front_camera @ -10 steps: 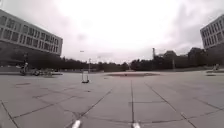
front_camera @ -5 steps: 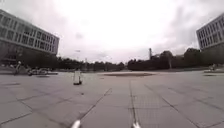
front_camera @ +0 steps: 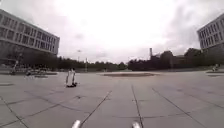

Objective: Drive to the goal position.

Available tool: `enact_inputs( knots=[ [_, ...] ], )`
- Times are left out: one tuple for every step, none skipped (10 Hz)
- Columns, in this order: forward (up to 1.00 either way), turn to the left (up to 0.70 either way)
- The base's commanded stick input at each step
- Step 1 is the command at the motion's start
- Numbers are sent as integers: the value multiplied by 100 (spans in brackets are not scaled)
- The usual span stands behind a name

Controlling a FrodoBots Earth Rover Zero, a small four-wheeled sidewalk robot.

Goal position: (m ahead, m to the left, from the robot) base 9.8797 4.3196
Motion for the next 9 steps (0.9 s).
enact_inputs(
  knots=[
    [70,-8],
    [70,-8],
    [70,-8],
    [70,-8],
    [70,-8],
    [70,-8],
    [70,-8],
    [70,-8],
    [70,-7]
  ],
)
